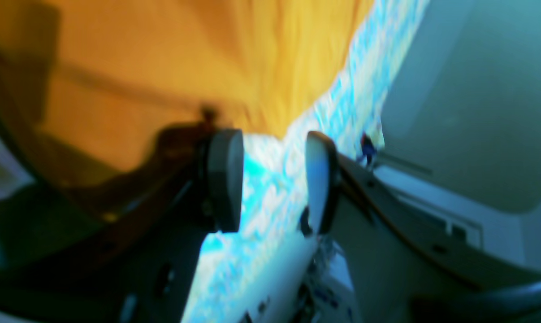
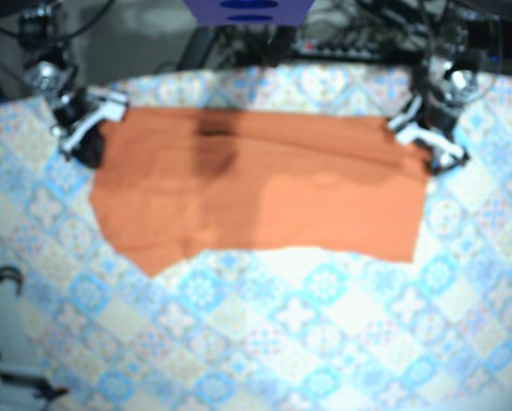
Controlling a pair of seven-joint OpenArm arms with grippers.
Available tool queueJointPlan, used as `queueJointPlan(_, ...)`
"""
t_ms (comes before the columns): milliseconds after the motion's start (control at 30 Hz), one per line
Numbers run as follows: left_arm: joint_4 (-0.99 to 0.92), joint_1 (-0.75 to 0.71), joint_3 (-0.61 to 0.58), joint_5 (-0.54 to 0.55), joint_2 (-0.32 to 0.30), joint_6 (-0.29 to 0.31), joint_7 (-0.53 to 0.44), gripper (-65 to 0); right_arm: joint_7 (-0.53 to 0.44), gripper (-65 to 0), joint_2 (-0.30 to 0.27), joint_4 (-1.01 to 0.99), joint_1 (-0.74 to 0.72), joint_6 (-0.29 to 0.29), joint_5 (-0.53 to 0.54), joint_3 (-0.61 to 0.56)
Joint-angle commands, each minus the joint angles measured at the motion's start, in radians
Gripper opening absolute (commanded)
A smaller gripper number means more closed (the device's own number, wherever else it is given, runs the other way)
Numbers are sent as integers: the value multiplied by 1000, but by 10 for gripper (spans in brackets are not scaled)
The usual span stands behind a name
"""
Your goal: Fold the T-shirt properly
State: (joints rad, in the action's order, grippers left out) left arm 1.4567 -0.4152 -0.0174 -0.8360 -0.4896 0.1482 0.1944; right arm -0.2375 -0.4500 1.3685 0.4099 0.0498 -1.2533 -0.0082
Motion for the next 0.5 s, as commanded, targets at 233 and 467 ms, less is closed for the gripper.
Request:
queueJointPlan(233, 19, -67, 118, 4, -17, -9, 20, -150, -1, -422, -23, -11, 36, 18, 11, 92)
queueJointPlan(467, 109, -152, 126, 4, -17, -9, 21, -150, -3, -422, -23, -5, 122, 18, 13, 113)
